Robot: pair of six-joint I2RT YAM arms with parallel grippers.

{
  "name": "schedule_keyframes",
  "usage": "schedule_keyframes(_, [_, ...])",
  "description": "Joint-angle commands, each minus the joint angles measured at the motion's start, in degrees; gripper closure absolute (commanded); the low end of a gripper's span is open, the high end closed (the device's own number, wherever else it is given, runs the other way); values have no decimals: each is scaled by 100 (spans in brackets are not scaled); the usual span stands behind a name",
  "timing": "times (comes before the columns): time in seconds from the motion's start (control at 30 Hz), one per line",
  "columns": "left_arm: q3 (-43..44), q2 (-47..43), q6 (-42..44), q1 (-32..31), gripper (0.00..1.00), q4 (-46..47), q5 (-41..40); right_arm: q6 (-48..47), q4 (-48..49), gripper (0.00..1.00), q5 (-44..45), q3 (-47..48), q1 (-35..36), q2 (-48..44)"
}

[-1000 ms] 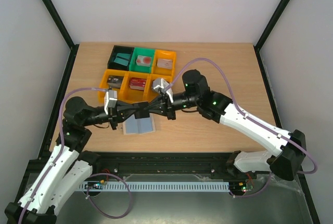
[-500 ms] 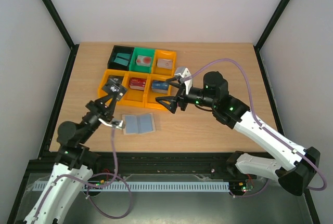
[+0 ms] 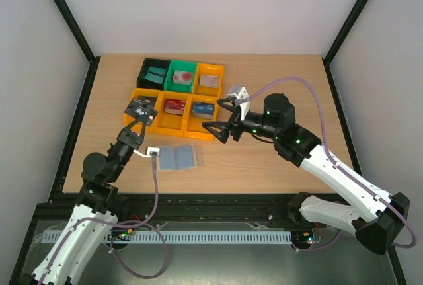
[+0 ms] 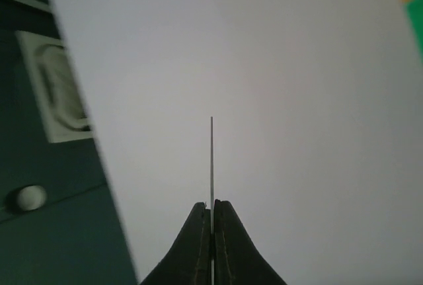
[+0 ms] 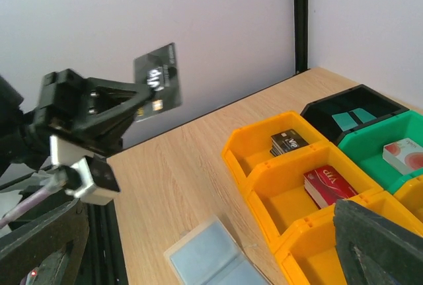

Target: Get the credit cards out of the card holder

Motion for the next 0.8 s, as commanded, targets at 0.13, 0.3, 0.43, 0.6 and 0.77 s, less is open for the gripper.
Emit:
schedule_keyframes(0.13, [2074,3152,-3616,600,98,-3770,-1839,-336,65,1,-101,-138,-70,-297])
schedule_keyframes(0.3, [2327,4838,-2694,1150,98,-2325,-1096,-757,-107,1,-45,-384,-128,-636])
schedule_keyframes(0.43, [2757,6048,-2236,1374,98,-1961,-913,-1123,-341,1,-38,-542,-176,-925])
schedule_keyframes(0.6, [3452,7150,-2297,1434,98,-1739,-921,-1255,-374,1,-128,-577,-207,-1016])
schedule_keyframes(0.77, [4140,8007,-2357,1484,98,-1736,-1011,-1341,-467,1,6,-548,-227,-1031])
